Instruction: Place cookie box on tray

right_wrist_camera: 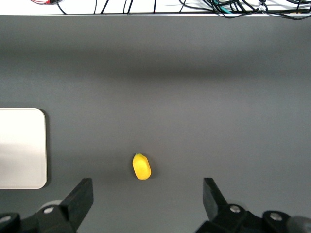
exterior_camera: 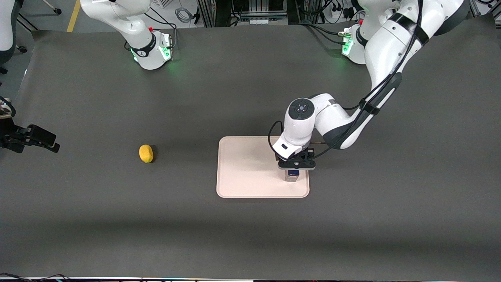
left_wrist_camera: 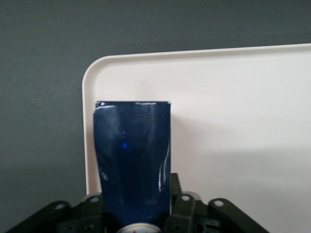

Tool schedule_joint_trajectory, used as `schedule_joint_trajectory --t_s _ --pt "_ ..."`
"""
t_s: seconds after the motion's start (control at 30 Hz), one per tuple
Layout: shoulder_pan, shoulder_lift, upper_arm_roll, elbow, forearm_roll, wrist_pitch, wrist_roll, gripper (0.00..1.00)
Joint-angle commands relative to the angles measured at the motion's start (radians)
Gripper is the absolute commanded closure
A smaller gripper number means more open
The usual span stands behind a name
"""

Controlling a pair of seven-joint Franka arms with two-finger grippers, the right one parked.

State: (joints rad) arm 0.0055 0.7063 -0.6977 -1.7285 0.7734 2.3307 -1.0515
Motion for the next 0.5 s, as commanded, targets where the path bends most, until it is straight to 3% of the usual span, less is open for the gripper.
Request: schedule_joint_trajectory --t_s 0.0,0.13,0.23,0.37,0.47 --pt "0.008 -0.071 -0.034 0.003 -0.063 -0.046 -0.010 0.00" --pt "0.031 -0.131 -0.091 0.024 -0.157 -0.157 0.060 0.00" --pt "0.059 -0.186 -0.121 0.079 -0.276 -0.292 0.175 0.00" --pt "0.076 -0.295 -0.112 0.156 -0.443 -0.485 0.393 0.00" --pt "0.112 -0.381 -0.100 0.184 -0.526 -0.586 0.516 0.00"
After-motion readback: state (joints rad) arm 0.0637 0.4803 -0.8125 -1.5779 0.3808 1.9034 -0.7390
